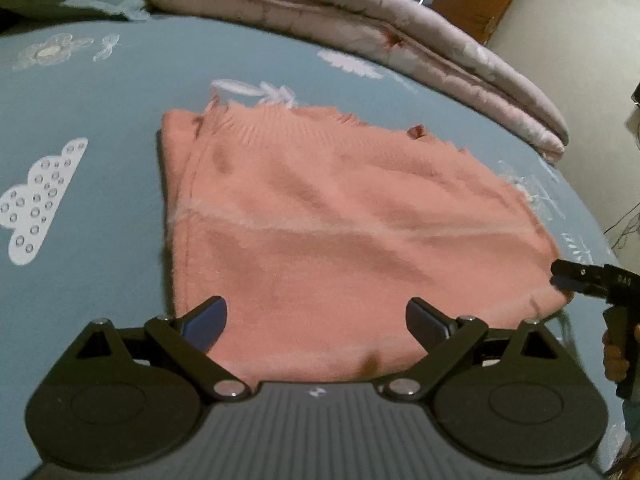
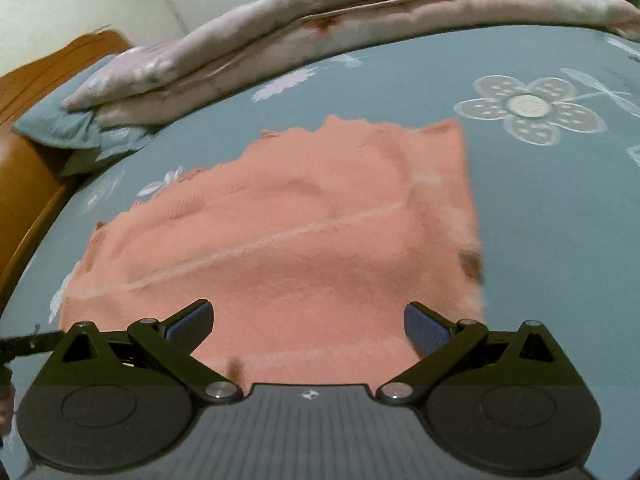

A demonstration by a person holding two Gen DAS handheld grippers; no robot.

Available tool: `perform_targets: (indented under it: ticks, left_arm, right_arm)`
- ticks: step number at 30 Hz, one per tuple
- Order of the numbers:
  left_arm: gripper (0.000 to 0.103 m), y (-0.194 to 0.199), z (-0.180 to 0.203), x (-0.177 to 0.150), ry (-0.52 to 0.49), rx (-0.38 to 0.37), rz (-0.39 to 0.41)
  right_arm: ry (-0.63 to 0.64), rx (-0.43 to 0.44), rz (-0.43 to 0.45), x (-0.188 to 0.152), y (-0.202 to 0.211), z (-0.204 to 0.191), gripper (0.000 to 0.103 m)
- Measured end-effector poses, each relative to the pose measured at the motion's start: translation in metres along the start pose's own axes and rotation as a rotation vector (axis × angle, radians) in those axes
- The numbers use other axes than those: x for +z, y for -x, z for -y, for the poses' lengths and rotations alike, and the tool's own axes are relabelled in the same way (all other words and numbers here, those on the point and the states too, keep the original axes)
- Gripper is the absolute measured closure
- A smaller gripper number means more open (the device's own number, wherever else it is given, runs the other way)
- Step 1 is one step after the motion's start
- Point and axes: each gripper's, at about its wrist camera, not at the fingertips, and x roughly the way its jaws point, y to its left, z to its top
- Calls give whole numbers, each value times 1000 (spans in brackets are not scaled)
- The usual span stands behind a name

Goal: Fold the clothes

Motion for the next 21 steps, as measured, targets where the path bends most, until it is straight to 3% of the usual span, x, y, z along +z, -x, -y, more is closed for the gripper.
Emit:
perform_targets:
  ticks: [3, 5, 9, 11, 15, 21]
  left_arm:
    - [7, -7, 21, 1, -57, -58, -7]
    - [7, -19, 32, 0, -90, -57, -37]
    - [7, -41, 36, -9, -103, 20, -118]
    - [7, -38, 33, -15, -125, 31, -111]
    - [7, -29, 36, -11, -123, 43, -120]
    - [7, -26, 48, 3, -119, 29, -75]
  right_arm:
    - [42, 54, 26, -9, 18, -11, 0]
    - [69, 76, 29, -13, 15, -19, 0]
    - [55, 1, 9, -19, 7, -9, 0]
    - [9, -33, 13, -23, 10, 9, 0]
    - [-106, 39, 41, -25, 24, 31, 0]
    - [-57, 18, 169, -13, 35, 20, 0]
